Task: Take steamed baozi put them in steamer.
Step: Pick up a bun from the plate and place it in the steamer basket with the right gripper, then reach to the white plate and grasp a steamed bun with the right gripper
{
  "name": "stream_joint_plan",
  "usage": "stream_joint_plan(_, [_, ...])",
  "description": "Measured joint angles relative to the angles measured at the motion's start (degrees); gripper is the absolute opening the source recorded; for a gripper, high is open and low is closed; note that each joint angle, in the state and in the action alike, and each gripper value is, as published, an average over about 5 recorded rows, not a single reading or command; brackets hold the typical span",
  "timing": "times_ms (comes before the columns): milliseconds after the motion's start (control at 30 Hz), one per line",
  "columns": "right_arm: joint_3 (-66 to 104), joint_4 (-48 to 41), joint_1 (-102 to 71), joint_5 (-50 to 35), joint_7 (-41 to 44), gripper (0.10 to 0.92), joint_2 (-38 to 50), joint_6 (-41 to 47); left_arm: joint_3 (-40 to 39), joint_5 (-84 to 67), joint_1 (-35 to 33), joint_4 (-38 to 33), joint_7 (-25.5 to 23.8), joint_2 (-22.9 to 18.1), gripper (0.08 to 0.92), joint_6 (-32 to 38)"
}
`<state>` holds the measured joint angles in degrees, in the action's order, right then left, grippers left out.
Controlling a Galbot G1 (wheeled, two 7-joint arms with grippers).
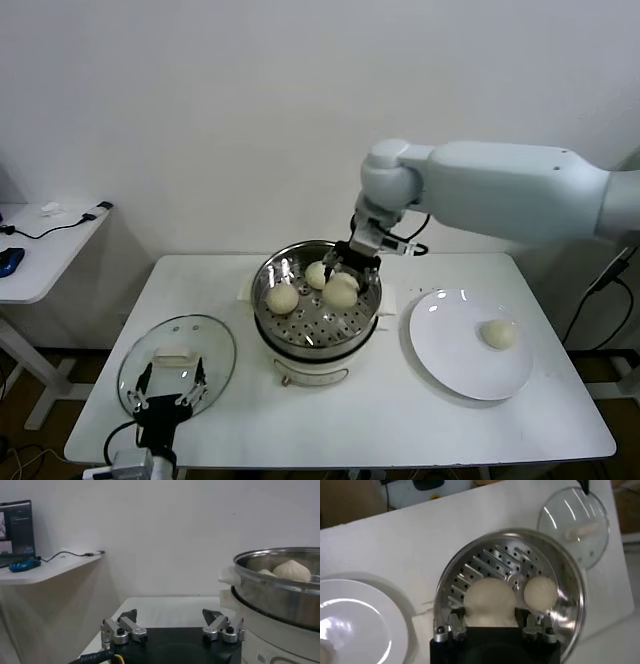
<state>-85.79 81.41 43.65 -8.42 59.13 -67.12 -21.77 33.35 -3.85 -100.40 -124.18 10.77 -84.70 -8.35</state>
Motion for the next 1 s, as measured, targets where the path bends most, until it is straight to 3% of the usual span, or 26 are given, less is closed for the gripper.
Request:
stream_joint_plan(500, [-1.20, -5.35, -8.07, 6.94, -4.62, 0.674, -7.77, -4.02, 0.31, -0.48, 0.38, 0.49, 0.10, 0.30, 0.823, -0.10])
stream_joint_plan(767, [-1.14, -5.89, -8.14, 6.33, -5.23, 0.812, -8.20, -5.19, 0.33, -0.44, 0.44, 0.55, 0.19, 0.31, 0.823, -0.06])
stream_joint_plan(1000, [-1.62, -6.35, -3.86, 2.40, -2.46, 0.823, -5.90, -6.40, 0.08, -0.11, 0.31, 0.15, 0.15, 0.18, 0.823, -0.01])
